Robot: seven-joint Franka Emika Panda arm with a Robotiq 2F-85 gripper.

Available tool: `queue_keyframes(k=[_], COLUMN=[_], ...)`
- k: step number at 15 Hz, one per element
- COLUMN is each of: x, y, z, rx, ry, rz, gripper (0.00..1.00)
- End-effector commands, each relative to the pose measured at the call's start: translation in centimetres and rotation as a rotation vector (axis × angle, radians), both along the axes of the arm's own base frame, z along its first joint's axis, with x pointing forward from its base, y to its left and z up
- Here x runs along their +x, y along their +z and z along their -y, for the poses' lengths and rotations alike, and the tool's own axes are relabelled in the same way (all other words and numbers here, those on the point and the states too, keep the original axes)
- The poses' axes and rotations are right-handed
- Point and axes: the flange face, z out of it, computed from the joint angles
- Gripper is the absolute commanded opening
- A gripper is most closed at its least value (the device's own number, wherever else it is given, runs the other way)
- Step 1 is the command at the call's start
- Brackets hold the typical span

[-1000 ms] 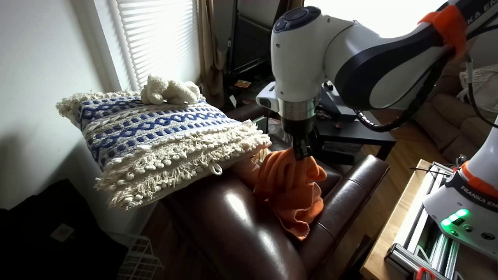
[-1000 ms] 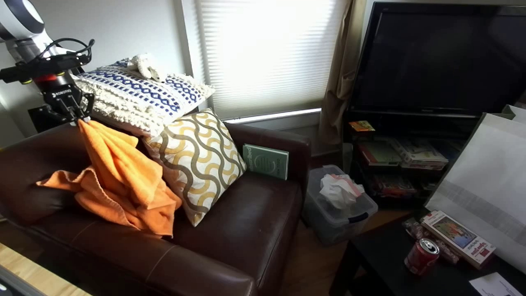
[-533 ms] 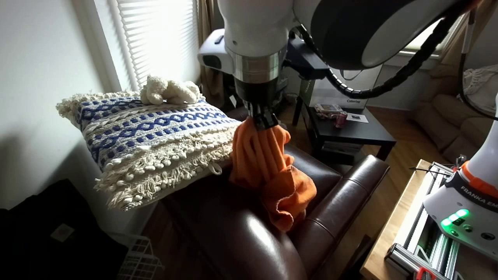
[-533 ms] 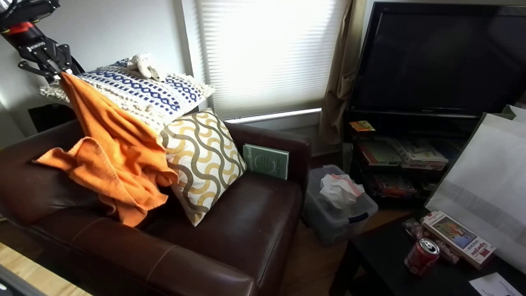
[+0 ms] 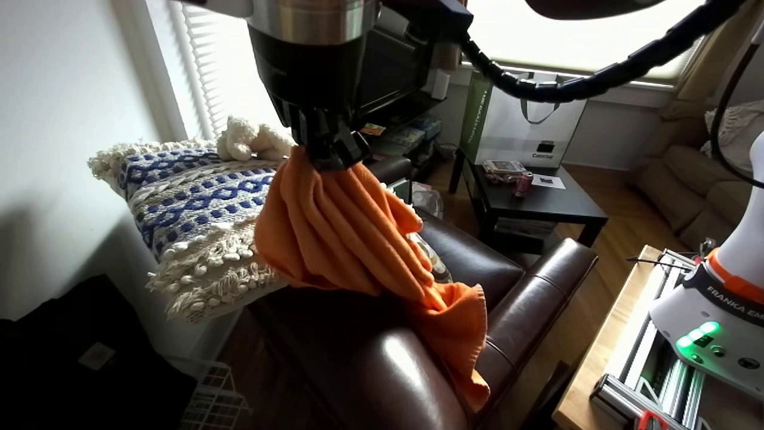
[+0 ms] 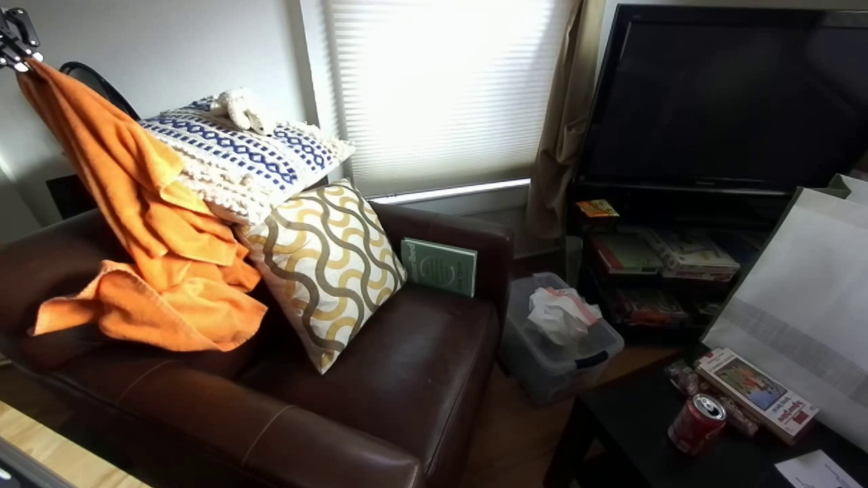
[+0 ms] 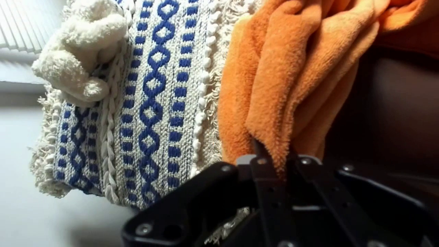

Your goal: Hang the orange towel on the backrest of the sofa.

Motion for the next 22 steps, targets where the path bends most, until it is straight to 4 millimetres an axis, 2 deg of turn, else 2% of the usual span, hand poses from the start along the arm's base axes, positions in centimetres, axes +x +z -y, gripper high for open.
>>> queue_keyframes(k=[1, 4, 5, 8, 12, 16, 22], x=[0.3, 1.1, 1.7, 5.6, 6.8, 6.4, 3.9], y=[-0.3, -0.8, -0.9, 1.1, 4.6, 6.9, 10.2], z=[0.1, 0.6, 0.1, -2.9, -5.5, -8.5, -11.8], rx=[-0.007, -0.018, -0.011, -0.005, -0.025, -0.018, -0.055], ry=[-0.005, -0.019, 0.019, 0.190, 0.389, 0.588, 0.882], rz=[-0.003, -0.006, 0.022, 0.135, 0.187, 0.210, 0.261], gripper=[0.11, 0.11, 0.03, 0.03, 0.03, 0.03, 0.03])
